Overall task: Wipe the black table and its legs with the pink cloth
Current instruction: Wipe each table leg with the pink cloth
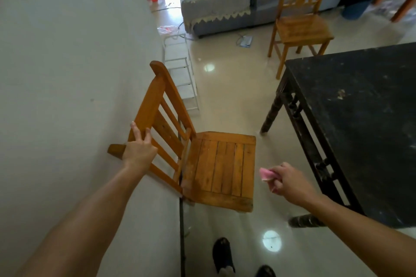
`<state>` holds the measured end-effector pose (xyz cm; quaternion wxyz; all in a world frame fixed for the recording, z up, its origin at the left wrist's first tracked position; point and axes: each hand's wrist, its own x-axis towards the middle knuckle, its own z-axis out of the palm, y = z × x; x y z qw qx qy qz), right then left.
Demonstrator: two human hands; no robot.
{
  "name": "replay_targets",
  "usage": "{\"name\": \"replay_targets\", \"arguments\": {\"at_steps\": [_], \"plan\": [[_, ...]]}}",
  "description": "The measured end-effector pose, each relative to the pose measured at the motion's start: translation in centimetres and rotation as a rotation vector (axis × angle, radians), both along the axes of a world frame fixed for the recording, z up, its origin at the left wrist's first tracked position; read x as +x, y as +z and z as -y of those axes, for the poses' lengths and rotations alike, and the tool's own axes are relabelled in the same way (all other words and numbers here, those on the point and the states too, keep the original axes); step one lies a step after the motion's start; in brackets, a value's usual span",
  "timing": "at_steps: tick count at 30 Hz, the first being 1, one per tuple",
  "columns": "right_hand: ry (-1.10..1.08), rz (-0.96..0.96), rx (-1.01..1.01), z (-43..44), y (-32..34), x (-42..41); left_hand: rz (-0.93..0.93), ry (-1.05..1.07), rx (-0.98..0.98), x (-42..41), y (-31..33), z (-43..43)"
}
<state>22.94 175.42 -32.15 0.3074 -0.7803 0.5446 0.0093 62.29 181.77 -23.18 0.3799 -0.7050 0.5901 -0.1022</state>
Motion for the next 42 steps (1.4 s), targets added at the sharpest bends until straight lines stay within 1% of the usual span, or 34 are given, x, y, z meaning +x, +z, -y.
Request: {"name": "replay_targets", "arguments": {"at_steps": [4, 7, 9, 12, 14, 16, 21, 24, 27, 29, 32, 36, 39, 40, 42], "plan": [[-0.02, -0.023, -0.013, 0.7, 0.2, -0.4, 0.003, 0.019, 0.006, 0.3, -0.5, 0.3], [-0.053, -0.008, 0.006, 0.1, 0.2, -0.4, -0.041, 0.03, -0.02, -1.9, -0.7, 0.2], [-0.082, 0.005, 0.009, -0.5, 0.2, -0.7, -0.155, -0.065, -0.042, -4.8, -0.8, 0.9], [-0.141, 0.017, 0.034, -2.2, -0.1, -2.0, -0.413, -0.158, -0.094, -11.0, -1.2, 2.2], [-0.197, 0.003, 0.061, -3.7, -0.6, -3.5, -0.554, -0.228, -0.114, -15.4, -1.8, 3.1], [-0.276, -0.038, 0.098, -5.6, -1.1, -5.4, -0.639, -0.312, -0.086, -19.7, -2.9, 4.1], [-0.564, -0.112, 0.185, -11.1, -3.9, -10.9, -0.821, -0.584, 0.035, -29.1, -6.6, 6.0], [-0.691, -0.132, 0.22, -13.8, -5.8, -14.2, -0.919, -0.659, 0.119, -33.6, -9.2, 6.3], [-0.826, -0.148, 0.277, -16.1, -7.8, -16.5, -0.987, -0.641, 0.24, -36.6, -11.8, 5.4], [-0.909, -0.117, 0.284, -17.4, -9.3, -17.6, -0.975, -0.655, 0.295, -38.3, -13.4, 5.1], [-0.999, -0.06, 0.255, -19.2, -12.3, -19.2, -0.979, -0.635, 0.304, -41.5, -15.2, 5.1], [-1.035, 0.065, 0.248, -19.6, -16.4, -21.7, -1.077, -0.54, 0.282, -46.8, -18.9, 5.4], [-1.073, 0.079, 0.12, -18.1, -19.6, -23.7, -1.097, -0.48, 0.252, -49.6, -23.2, 6.3], [-1.103, 0.073, 0.06, -17.4, -20.8, -24.3, -1.099, -0.471, 0.259, -50.0, -24.7, 6.6], [-1.195, 0.125, -0.098, -15.7, -22.3, -25.0, -1.122, -0.497, 0.254, -49.9, -27.7, 7.0]]}}
